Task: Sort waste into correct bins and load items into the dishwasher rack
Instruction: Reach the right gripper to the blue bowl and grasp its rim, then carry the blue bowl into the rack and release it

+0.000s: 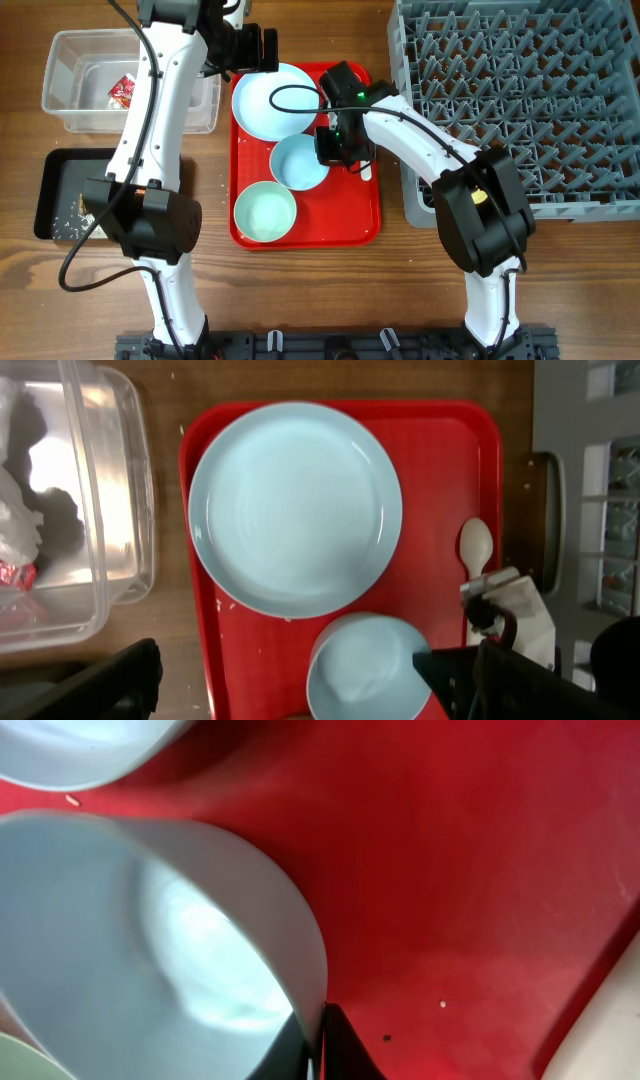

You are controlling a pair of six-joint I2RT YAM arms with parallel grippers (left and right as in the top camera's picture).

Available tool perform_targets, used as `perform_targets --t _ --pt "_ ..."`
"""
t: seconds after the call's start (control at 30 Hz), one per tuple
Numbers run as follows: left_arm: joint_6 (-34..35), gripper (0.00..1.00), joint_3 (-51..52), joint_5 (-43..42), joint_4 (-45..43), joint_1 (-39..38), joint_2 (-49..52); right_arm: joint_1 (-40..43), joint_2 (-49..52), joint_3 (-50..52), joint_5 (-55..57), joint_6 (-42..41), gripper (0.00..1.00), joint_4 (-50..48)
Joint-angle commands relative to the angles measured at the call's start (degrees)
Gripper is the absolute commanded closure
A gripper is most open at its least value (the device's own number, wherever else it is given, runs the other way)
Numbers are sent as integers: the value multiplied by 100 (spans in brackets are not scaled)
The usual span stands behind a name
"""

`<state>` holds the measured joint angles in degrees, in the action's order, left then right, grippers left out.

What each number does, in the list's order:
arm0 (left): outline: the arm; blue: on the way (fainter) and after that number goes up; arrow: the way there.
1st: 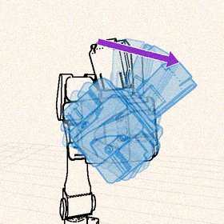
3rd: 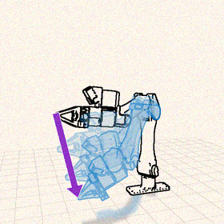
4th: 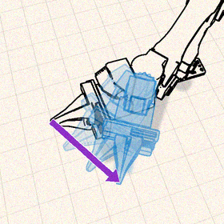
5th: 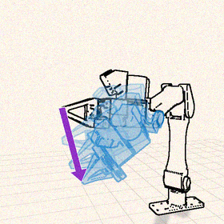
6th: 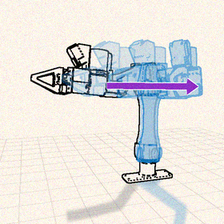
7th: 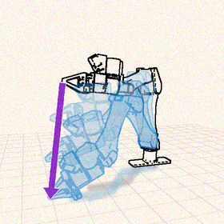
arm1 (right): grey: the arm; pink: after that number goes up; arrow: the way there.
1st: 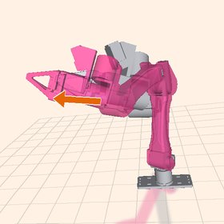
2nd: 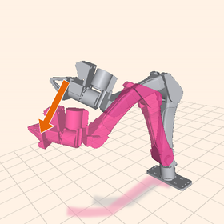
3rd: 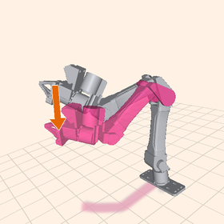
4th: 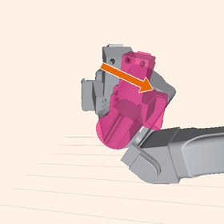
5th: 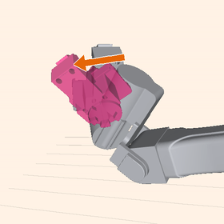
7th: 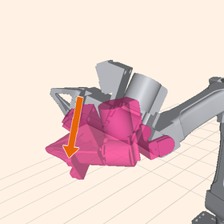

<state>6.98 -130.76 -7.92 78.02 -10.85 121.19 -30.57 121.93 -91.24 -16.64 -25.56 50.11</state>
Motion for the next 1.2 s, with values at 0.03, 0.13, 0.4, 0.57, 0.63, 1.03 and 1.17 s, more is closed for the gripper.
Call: perform_targets --t 0.03,0.13,0.4,0.57,0.63,1.03,1.17 --pt "101 0 37 57 -271 188 74 24 83 -28 -24 -17 96 4" --pt "101 0 37 55 -280 247 74 94 -83 -76 -26 -33 96 9" --pt "101 0 37 55 -282 245 74 791 -1519 -79 745 -4 96 365" --pt "101 0 37 55 -280 245 74 1543 -2474 -79 1845 328 96 608" --pt "101 0 37 55 -282 245 74 1751 -2754 -79 2946 352 96 662" --pt "101 0 37 55 -282 245 74 1821 -2441 -76 7128 2518 96 -1519" --pt "101 0 37 55 -282 245 74 1801 -1823 -76 7132 4164 96 -2699"
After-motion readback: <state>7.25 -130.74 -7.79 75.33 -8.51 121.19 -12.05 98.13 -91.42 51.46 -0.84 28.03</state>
